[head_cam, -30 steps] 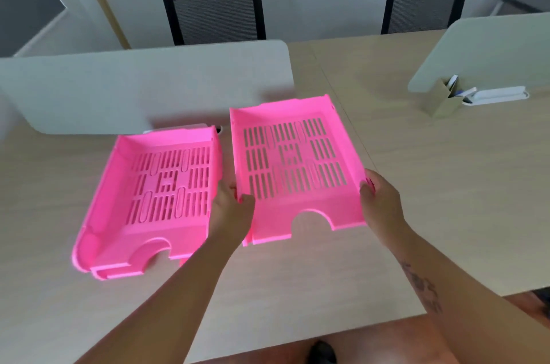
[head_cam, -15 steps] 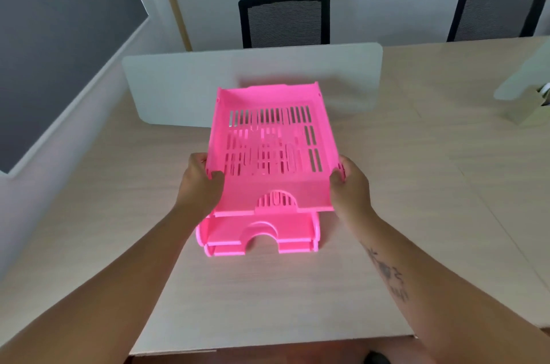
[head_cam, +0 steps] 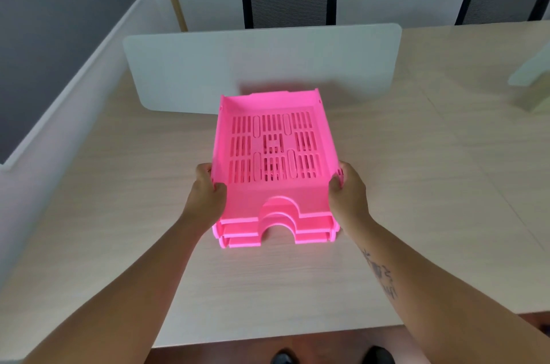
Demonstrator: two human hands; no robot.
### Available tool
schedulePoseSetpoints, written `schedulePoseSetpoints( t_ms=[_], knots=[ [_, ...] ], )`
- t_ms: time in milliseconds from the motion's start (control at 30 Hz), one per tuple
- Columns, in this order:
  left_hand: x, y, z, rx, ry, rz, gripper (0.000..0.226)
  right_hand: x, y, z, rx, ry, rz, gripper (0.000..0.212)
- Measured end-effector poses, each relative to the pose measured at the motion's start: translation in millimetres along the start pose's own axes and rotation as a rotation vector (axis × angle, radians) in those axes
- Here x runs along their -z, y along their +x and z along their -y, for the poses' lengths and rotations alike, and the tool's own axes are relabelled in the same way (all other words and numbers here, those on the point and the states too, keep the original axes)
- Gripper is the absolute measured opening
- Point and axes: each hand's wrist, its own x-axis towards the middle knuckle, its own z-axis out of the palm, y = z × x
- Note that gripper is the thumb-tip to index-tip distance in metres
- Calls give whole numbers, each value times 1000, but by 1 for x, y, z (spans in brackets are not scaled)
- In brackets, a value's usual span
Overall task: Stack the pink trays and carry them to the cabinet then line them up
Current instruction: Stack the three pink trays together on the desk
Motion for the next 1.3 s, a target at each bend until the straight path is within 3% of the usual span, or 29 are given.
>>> schedulePoseSetpoints(
  t_ms=[100,233,400,633,767,833,1033,1300],
  knots=[
    [1,-3,1,45,-92,-17,45,-2,-3,-4,-28,-9,40,20],
    [-4,-20,19,118,-223,13,51,0,-10,-16,-62,-16,88,35],
    [-13,-27,24,189,-367,-14,53,0,-20,-22,-217,64,188,36],
    [-14,-31,36,176,-463,24,47,-3,-23,-28,-274,185,205,42],
    [-26,-46,56,159,-586,75,43,-5,-35,-42,-342,339,293,78],
    [-34,-51,62,183,-649,75,47,-10,-40,-47,-347,376,288,89],
    [-49,-49,71,162,-740,63,75,-22,-43,-54,-358,471,249,90],
    [-54,-36,78,192,-791,34,61,-26,-38,-53,-351,506,216,98]
  ],
)
